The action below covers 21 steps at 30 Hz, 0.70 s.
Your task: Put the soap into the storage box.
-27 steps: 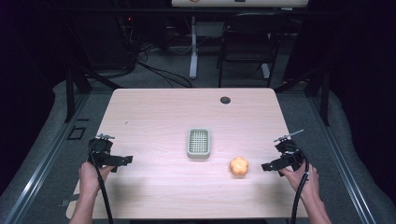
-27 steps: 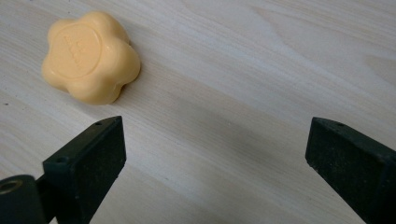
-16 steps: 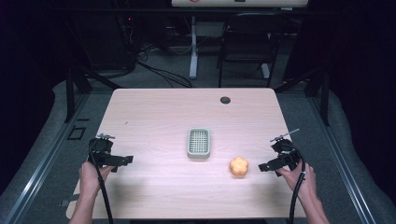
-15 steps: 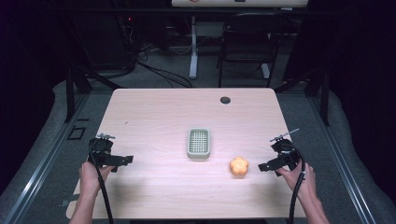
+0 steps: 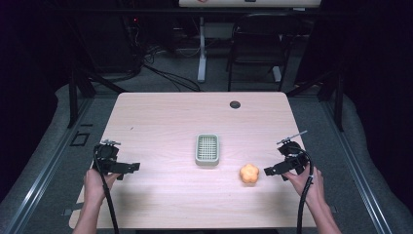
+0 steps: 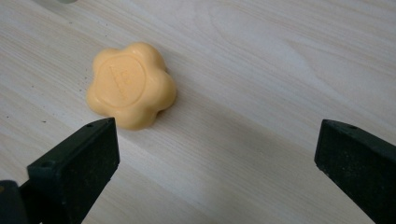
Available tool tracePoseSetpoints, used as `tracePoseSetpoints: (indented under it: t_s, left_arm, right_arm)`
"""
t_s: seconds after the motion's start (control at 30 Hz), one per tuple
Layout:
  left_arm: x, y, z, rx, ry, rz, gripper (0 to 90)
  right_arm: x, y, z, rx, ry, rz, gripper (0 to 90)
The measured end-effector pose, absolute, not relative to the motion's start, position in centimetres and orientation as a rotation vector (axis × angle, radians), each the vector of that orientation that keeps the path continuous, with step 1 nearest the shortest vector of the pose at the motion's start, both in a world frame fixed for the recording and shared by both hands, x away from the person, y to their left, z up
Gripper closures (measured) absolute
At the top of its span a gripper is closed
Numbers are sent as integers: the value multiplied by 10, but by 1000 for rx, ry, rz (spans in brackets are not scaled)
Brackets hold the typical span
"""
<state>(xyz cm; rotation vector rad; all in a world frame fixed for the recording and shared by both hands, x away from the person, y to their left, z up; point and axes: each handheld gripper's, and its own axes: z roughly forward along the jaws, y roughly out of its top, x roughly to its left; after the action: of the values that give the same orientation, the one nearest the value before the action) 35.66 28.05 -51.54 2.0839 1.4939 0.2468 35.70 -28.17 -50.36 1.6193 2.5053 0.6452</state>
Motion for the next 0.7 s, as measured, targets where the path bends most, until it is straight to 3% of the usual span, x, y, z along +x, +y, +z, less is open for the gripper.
tracePoseSetpoints:
  t_s: [0.7]
  left_arm:
    - [357, 280, -516, 2088, 1490, 237, 0]
  right_arm:
    - [374, -237, -498, 1542, 2602, 595, 0]
